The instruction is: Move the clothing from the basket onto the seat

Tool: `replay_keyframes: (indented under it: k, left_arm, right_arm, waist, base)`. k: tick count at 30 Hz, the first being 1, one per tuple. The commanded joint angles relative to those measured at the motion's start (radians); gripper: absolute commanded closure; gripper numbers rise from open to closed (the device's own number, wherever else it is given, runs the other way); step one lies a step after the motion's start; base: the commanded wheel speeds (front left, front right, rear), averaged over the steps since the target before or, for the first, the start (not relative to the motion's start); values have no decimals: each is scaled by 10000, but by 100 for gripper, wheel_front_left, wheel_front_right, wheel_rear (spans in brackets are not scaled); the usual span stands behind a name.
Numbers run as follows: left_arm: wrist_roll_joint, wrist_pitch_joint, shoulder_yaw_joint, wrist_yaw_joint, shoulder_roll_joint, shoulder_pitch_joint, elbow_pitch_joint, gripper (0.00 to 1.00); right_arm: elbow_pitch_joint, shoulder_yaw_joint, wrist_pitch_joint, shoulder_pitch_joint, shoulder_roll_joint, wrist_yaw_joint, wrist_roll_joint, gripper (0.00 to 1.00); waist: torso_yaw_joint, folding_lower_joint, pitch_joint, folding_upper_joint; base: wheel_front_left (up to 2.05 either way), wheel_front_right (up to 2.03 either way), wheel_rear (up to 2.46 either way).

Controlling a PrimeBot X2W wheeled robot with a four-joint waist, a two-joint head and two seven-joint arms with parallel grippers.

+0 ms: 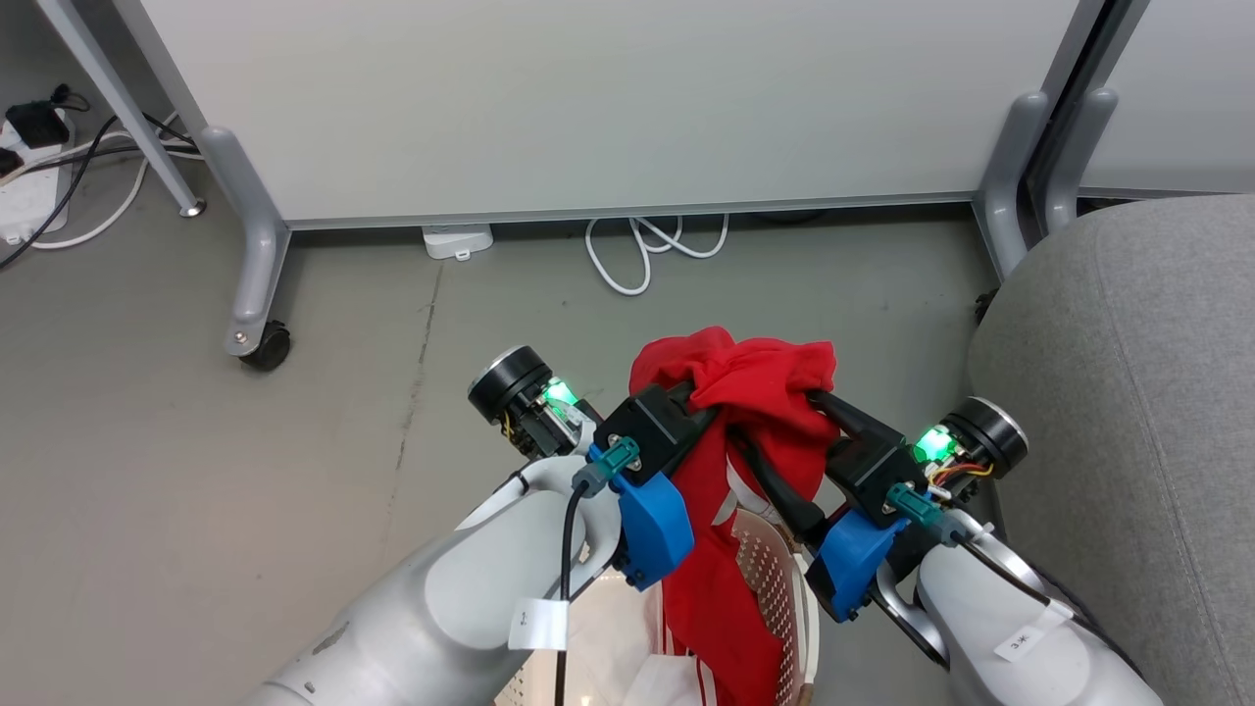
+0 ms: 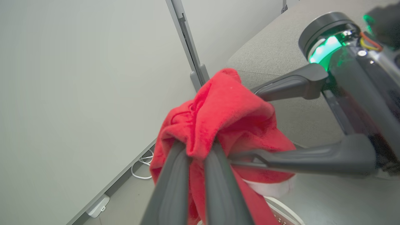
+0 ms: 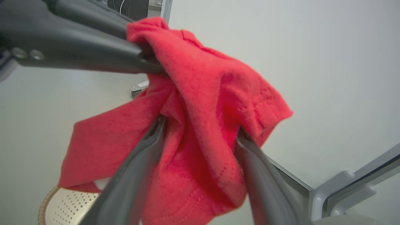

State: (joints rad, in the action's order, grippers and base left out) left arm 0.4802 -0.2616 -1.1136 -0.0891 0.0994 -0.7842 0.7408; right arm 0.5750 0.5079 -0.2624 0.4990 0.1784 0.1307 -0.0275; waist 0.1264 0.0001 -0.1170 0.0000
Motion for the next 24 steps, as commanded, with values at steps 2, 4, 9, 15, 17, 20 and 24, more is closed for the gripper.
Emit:
replay_keyframes:
  k: [2, 4, 9, 15, 17, 20, 24]
  left_arm:
    - [-42, -51, 0, -35, -13, -137, -59, 100]
    - [-43, -51, 12, -38, -17, -130, -64, 100]
    - [-61, -51, 43, -43, -26, -129, -34, 100]
    - [-82, -51, 102, -58, -31, -107, -15, 100]
    - [-94, -51, 116, -60, -24, -71, -11, 100]
    - [-105, -51, 128, -44, -11, -52, 3, 100]
    - [-124, -51, 147, -54, 0, -51, 25, 100]
  right_arm:
    - [176, 62, -38, 187, -81, 1, 177, 79]
    - [320, 146, -38, 197, -115, 1, 308, 100]
    - [395, 225, -38, 312, -127, 1, 432, 100]
    - [422, 276, -38, 325, -57, 1, 555, 100]
    - [428, 296, -38, 320, -54, 1, 562, 100]
    - [413, 291, -38, 312, -51, 1, 605, 100]
    - [373, 256, -38, 299, -60, 1, 636, 100]
  waist:
    - [13, -1, -6, 0]
    - [15, -1, -2, 0]
    - [6, -1, 10, 0]
    - [-6, -1, 40, 0]
    - [-19, -1, 58, 0]
    - [-33, -1, 70, 0]
    - [-42, -1, 76, 0]
  base:
    - [0, 0, 0]
    - [0, 0, 0]
    - [0, 0, 0]
    - [0, 0, 0]
    - [0, 0, 0]
    - [0, 0, 0]
    - [0, 0, 0]
